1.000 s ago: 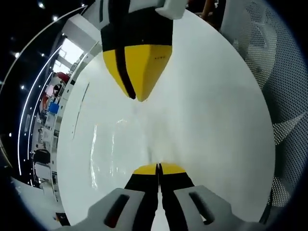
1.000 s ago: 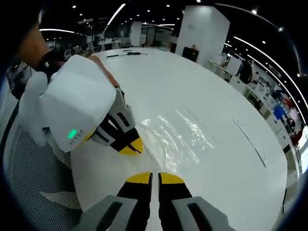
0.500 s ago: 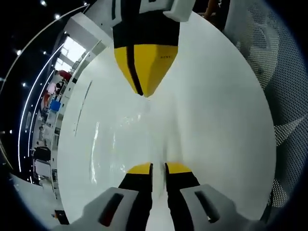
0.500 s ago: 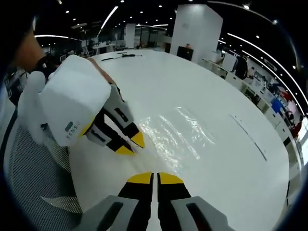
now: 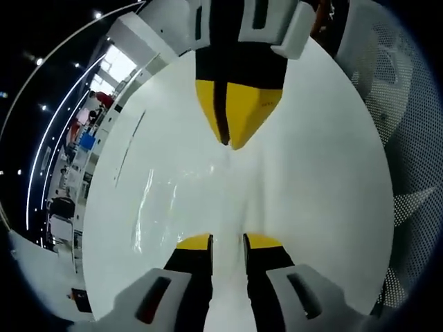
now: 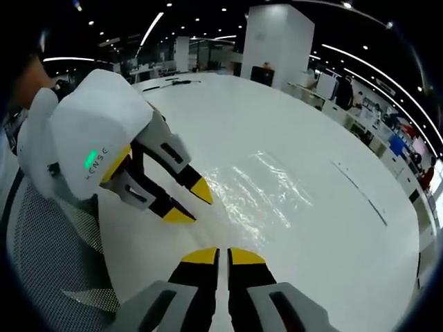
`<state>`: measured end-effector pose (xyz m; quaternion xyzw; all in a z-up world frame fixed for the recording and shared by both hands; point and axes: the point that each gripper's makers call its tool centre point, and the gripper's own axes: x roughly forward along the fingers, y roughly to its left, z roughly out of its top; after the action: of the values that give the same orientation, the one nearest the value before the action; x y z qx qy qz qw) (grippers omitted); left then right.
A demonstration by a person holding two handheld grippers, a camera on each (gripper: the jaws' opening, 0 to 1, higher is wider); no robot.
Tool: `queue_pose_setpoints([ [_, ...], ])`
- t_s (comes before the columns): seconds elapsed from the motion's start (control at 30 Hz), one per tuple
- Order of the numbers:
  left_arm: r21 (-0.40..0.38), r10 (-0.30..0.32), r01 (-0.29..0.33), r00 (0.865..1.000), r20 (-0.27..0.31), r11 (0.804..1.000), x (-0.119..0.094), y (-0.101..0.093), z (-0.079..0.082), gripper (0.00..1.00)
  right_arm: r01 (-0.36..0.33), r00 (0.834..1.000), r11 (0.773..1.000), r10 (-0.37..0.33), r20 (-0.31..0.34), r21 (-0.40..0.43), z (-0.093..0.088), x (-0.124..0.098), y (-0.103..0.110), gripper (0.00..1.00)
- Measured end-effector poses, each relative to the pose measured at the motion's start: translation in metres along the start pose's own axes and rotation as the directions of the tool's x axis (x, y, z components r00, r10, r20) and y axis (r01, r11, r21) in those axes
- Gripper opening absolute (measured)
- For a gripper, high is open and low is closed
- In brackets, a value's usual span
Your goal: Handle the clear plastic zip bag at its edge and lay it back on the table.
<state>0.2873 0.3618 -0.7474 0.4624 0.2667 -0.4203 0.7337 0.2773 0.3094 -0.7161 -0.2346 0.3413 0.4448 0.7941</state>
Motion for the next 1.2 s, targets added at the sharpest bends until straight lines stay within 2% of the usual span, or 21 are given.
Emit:
queue_pose_setpoints([
  [0.13, -0.061, -0.007, 0.008, 1.0, 0.015, 0.998, -0.002, -0.002, 0.0, 0.19, 0.003, 1.0, 1.0, -0.003, 0.01, 0.018, 0.001, 0.001, -0.001, 0.03],
  [0.17, -0.109, -0.021, 0.023, 0.999, 0.026, 0.994, -0.002, -0.005, 0.0, 0.21, 0.003, 1.0, 1.0, -0.003, 0.012, 0.023, 0.0, 0.001, -0.001, 0.04],
  [0.23, -0.127, -0.01, 0.014, 1.0, 0.026, 0.992, -0.003, -0.006, 0.001, 0.22, 0.0, 1.0, 1.0, 0.0, 0.012, 0.024, 0.0, 0.001, 0.0, 0.07],
  [0.3, -0.192, -0.018, 0.026, 0.999, 0.041, 0.981, -0.002, -0.007, -0.002, 0.24, -0.006, 1.0, 1.0, 0.005, 0.016, 0.017, 0.0, 0.002, 0.002, 0.07],
  [0.43, -0.22, -0.011, 0.02, 0.999, 0.043, 0.975, -0.003, -0.006, -0.008, 0.26, -0.007, 1.0, 1.0, 0.007, 0.02, 0.016, 0.001, 0.002, 0.004, 0.09],
  [0.53, -0.214, -0.005, 0.011, 1.0, 0.029, 0.977, 0.0, -0.007, -0.014, 0.27, -0.005, 1.0, 1.0, 0.005, 0.024, 0.022, 0.002, 0.002, 0.005, 0.09],
  [0.63, -0.249, 0.005, 0.004, 0.999, 0.035, 0.969, -0.006, -0.008, -0.015, 0.29, 0.001, 1.0, 1.0, -0.002, 0.028, 0.029, 0.001, 0.002, 0.005, 0.12],
  [0.77, -0.31, 0.02, -0.003, 0.998, 0.052, 0.951, -0.009, -0.009, -0.017, 0.31, 0.008, 0.999, 0.997, -0.011, 0.044, 0.071, -0.002, 0.001, 0.006, 0.15],
  [0.93, -0.395, 0.041, -0.004, 0.996, 0.084, 0.919, -0.025, -0.012, -0.02, 0.35, 0.014, 0.995, 0.989, -0.028, 0.091, 0.149, -0.005, -0.005, 0.007, 0.18],
  [1.0, -0.406, 0.052, -0.013, 0.995, 0.085, 0.914, -0.03, -0.012, -0.024, 0.37, 0.025, 0.993, 0.985, -0.044, 0.108, 0.172, -0.007, -0.006, 0.005, 0.19],
  [1.07, -0.44, 0.057, -0.002, 0.992, 0.111, 0.898, -0.036, -0.014, -0.023, 0.39, 0.02, 0.991, 0.98, -0.045, 0.123, 0.2, -0.007, -0.008, 0.007, 0.23],
  [1.17, -0.469, 0.07, -0.005, 0.99, 0.121, 0.883, -0.044, -0.013, -0.027, 0.43, 0.02, 0.988, 0.973, -0.054, 0.143, 0.23, -0.01, -0.011, 0.006, 0.3],
  [1.2, -0.499, 0.079, -0.002, 0.988, 0.134, 0.867, -0.047, -0.012, -0.028, 0.45, 0.022, 0.987, 0.97, -0.06, 0.149, 0.243, -0.011, -0.013, 0.005, 0.32],
])
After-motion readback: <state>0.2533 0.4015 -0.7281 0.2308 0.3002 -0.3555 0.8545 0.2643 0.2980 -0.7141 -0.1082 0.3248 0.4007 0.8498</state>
